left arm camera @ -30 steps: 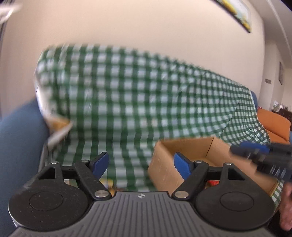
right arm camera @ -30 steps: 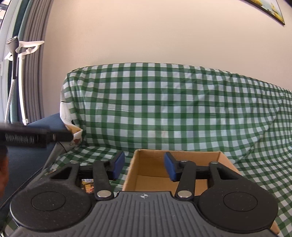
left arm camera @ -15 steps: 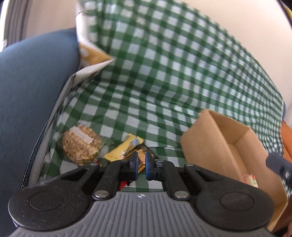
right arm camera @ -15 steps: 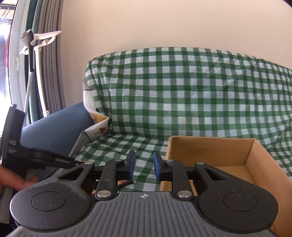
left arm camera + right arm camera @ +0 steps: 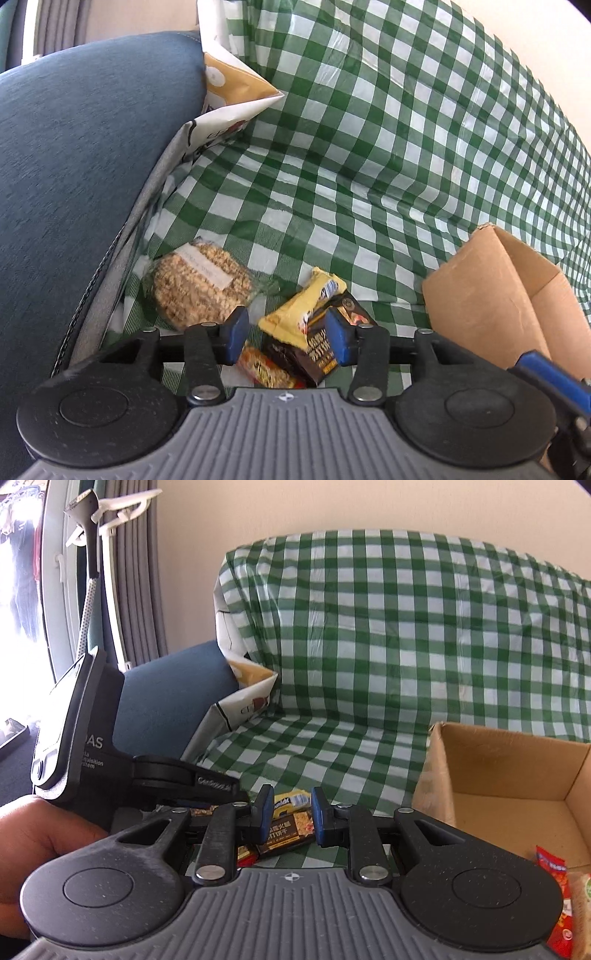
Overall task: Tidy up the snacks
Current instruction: 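Move both open tools back toward the chocolate bars and nut bar, then grasp the dark cracker bar with the right tool while the left tool grasps the yellow wafer bar, then lift the cracker bar and wafer bar and carry them over the cardboard box, then open both tools over the box to drop the two bars, then grasp the small red-gold candy bar with the right tool while the left tool approaches the nut pack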
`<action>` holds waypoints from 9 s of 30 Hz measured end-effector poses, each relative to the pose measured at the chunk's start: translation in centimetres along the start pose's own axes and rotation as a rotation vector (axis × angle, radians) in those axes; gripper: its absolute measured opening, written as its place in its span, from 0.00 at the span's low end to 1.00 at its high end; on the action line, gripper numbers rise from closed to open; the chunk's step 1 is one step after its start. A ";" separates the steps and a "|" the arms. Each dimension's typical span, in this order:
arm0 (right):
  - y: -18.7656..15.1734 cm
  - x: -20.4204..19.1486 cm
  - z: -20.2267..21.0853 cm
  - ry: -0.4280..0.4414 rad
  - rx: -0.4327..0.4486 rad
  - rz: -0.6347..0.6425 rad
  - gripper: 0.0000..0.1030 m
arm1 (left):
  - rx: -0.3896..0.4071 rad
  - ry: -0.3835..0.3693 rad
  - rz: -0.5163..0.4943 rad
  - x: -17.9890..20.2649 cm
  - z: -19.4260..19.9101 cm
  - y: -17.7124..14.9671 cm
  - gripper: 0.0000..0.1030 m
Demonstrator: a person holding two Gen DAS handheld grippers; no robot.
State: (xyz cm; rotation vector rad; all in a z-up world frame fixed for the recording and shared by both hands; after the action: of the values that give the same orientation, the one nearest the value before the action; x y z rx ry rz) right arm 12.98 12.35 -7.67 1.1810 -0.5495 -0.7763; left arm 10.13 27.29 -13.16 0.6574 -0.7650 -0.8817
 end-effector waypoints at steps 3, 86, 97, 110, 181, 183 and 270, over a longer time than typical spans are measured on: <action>-0.5 -0.1 -1.2 -0.022 -0.029 -0.013 0.25 | 0.005 -0.014 -0.017 0.2 -1.1 0.4 0.52; -10.3 -0.3 -0.4 0.025 -0.539 -0.104 0.45 | -0.429 0.038 0.024 -0.3 3.3 -3.9 0.34; -10.7 -0.3 -0.7 0.038 -0.555 -0.052 0.48 | -0.456 0.040 -0.051 2.5 1.1 -4.7 0.35; -8.9 -0.2 0.6 0.039 -0.451 0.005 0.40 | -0.356 -0.012 -0.066 4.1 2.5 -4.0 0.12; 0.0 23.6 15.0 -0.329 0.100 -0.167 0.40 | 0.157 -0.499 -0.065 16.9 10.6 -1.4 0.12; 0.0 23.7 15.2 -0.346 0.116 -0.170 0.40 | 0.173 -0.543 -0.079 17.4 11.1 -1.5 0.12; -6.8 -1.8 -10.5 -0.145 -0.309 -0.117 0.20 | -0.194 0.279 0.200 -5.5 -8.1 2.0 0.90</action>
State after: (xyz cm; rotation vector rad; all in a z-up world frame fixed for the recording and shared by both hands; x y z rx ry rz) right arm 17.91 18.83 -17.30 0.8810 -0.4624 -1.0141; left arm 15.27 34.47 -17.86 0.5087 -0.4778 -0.6538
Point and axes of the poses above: each gripper's, at about its wrist camera, not at the fingertips, and z roughly against the way its jaws point, x to its right, y to its top, the point moved 3 cm from there along -z, roughly the way its jaws point, and after that the axes turned 6 degrees about x, right-handed, at the moved point
